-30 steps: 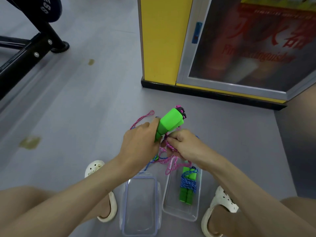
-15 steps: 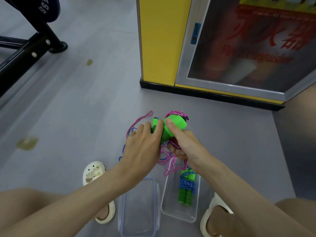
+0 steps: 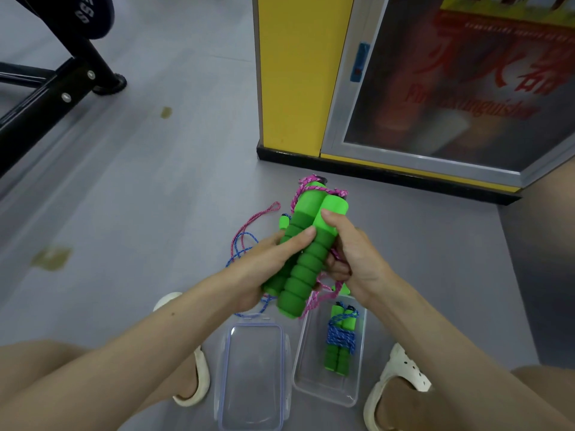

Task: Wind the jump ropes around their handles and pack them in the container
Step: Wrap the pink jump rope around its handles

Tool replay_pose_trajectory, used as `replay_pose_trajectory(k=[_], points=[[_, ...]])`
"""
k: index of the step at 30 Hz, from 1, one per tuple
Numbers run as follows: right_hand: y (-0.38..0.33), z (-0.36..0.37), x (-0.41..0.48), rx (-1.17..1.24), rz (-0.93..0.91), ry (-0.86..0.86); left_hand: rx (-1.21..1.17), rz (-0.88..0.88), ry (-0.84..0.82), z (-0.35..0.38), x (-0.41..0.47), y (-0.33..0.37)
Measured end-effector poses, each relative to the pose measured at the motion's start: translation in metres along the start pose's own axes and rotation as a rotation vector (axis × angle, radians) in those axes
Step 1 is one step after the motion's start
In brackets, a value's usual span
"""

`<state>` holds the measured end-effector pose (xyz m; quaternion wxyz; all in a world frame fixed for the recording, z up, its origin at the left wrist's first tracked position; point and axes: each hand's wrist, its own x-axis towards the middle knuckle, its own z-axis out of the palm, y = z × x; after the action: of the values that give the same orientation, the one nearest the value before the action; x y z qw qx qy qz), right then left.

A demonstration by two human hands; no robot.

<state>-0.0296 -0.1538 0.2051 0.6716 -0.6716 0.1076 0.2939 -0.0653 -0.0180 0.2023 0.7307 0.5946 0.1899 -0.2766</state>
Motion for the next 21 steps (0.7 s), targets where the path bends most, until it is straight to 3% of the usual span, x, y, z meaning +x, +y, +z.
replay_pose_trajectory(k=[2, 9, 16, 21], points=[[-0.0002, 0.0009, -0.0005, -0.002, -0.002, 0.013, -0.046, -0.002, -0.067, 0.0016, -0.0018, -0.0016], [-0.0051, 0.0034, -0.0043, 0.029, -0.036, 0.104, -0.018, 0.076, -0.015, 0.0028, 0.0021, -0.0035], [-0.0036, -0.0005, 0.0002, 0.027, -0.112, 0.047, -0.144, 0.076, -0.063, 0.0027, -0.0010, -0.0050], [-0.0003, -0.0013, 0.0042, 0.022, -0.161, 0.049, -0.091, 0.079, -0.059, 0.0006, -0.0002, -0.0037]])
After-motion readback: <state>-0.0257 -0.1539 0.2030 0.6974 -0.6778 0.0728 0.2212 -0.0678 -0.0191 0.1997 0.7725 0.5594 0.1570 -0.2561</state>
